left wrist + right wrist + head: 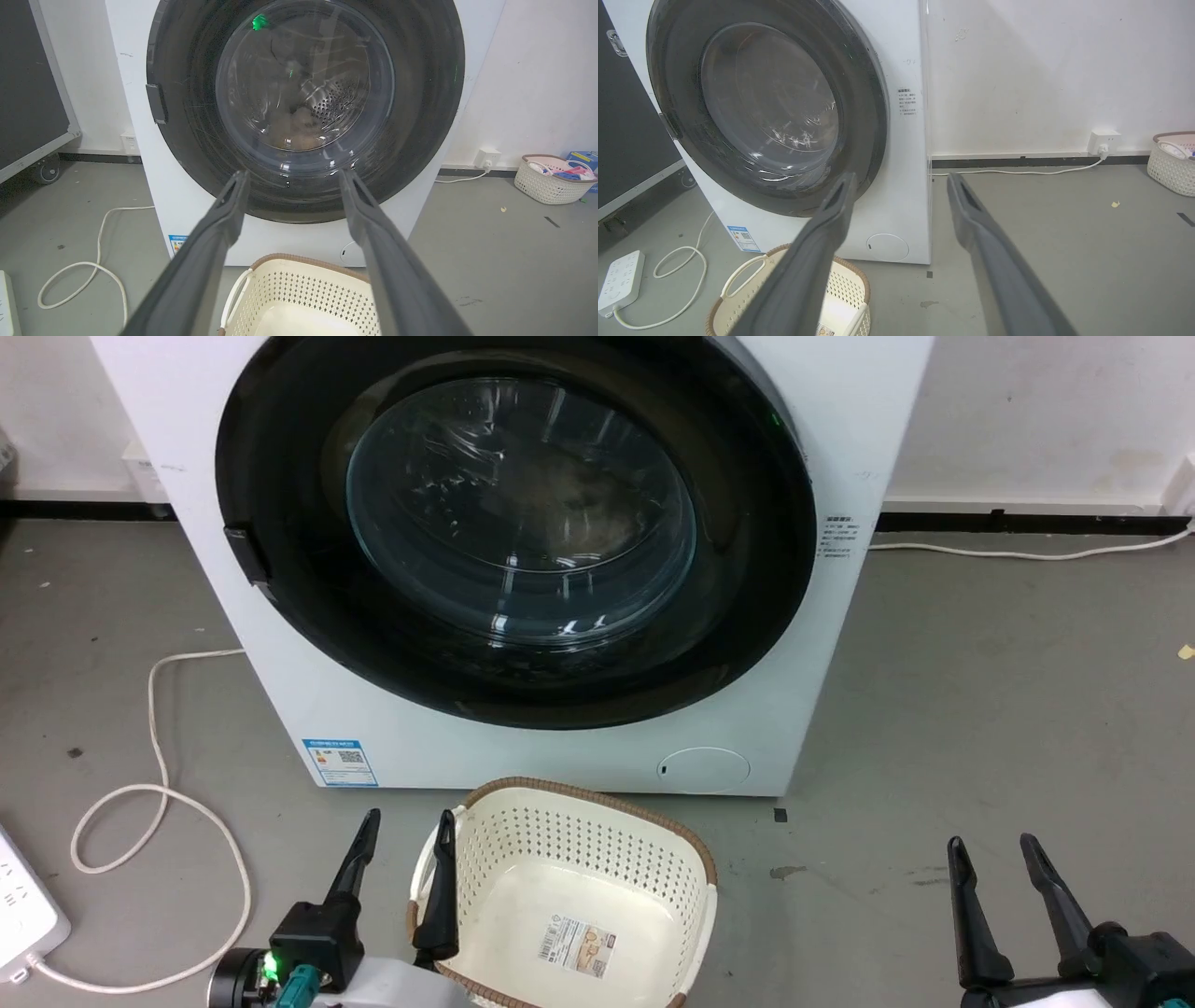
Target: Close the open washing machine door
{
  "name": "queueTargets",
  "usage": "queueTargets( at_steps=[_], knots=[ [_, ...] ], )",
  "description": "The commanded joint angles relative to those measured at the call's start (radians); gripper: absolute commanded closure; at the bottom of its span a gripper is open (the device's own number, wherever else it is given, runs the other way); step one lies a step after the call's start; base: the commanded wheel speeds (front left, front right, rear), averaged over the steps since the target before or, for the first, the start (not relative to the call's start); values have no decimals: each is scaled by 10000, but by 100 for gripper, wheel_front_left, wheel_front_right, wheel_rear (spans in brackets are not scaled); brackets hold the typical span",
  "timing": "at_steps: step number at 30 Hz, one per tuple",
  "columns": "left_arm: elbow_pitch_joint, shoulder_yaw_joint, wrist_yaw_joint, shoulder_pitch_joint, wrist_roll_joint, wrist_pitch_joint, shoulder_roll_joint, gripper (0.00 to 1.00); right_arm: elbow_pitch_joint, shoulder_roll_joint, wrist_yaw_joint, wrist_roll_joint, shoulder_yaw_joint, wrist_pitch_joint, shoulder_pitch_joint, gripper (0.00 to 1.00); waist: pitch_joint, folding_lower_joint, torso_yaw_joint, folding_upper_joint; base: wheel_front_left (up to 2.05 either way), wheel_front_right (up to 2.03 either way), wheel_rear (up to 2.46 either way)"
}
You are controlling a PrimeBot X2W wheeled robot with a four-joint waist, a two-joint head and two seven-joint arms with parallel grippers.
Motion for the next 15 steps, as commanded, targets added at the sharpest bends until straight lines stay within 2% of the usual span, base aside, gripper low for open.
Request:
queueTargets(
  at_steps=[1,2,3,15],
  knots=[
    [32,-1,26,62,-61,-44,12,0,28,61,-7,-74,11,-45,59,0,-4,0,-17,0,0,0,0],
    [47,-8,18,63,-63,-44,12,0,32,62,-7,-75,12,-45,59,0,-6,0,-24,0,0,0,0],
    [68,-36,-27,-1,-56,21,-2,100,6,0,0,2,1,9,-7,100,-10,0,-28,0,0,0,0],
    [-34,45,-18,2,50,212,-1,100,-35,5,-1,-115,39,207,-89,100,-5,0,7,0,0,0,0]
  ],
)
